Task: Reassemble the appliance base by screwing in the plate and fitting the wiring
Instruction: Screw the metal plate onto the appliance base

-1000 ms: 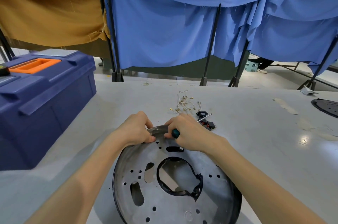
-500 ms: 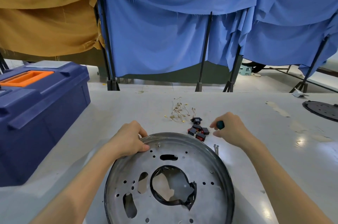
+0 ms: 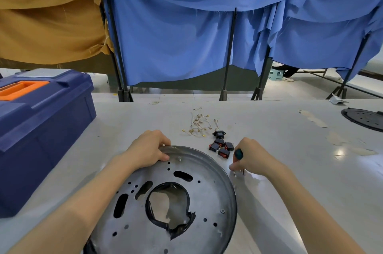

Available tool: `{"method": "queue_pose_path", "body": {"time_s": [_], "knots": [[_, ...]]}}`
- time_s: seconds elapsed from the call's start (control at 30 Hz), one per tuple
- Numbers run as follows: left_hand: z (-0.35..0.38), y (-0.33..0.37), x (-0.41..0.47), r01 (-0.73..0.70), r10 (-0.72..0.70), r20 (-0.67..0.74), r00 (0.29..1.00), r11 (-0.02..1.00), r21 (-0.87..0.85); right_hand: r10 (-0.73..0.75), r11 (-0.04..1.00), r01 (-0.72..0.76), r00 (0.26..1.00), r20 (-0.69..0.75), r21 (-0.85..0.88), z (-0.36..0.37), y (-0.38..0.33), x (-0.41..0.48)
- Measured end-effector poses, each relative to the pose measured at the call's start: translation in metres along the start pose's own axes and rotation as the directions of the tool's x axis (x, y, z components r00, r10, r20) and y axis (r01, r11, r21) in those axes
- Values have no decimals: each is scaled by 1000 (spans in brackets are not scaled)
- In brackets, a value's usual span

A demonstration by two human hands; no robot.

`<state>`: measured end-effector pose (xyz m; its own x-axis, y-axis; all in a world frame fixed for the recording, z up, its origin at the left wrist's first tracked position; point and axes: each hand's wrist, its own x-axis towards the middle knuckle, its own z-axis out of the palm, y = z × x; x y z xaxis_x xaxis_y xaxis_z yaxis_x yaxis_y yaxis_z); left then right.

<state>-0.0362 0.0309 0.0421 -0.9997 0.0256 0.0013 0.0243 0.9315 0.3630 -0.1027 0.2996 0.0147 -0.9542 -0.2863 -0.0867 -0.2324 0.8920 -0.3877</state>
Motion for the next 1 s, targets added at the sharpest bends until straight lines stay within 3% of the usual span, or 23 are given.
{"method": "queue_pose_path", "body": {"time_s": [0.1,0.27,0.43,0.53,0.8,1.0], "knots": [[6,5,4,-30,30,-3,1000,999,32,19,997,-18,1000,11,-79,6,-6,3],[-4,-1,-1,77,-78,2,997,997,25,68,988,-62,997,41,-138,11,-10,9],[-22,-23,-14,201,-245,198,949,955,219,71,989,-59,994,85,-136,9,-14,11],[-13,-30,-17,219,-275,236,932,946,238,33,997,-28,996,79,-72,6,-18,6],[-6,-28,-5,176,-186,158,970,981,78,-190,970,186,982,9,156,-9,-51,-18],[-8,-20,9,125,-132,115,984,990,69,-178,929,150,983,53,338,-15,-49,-29]]}}
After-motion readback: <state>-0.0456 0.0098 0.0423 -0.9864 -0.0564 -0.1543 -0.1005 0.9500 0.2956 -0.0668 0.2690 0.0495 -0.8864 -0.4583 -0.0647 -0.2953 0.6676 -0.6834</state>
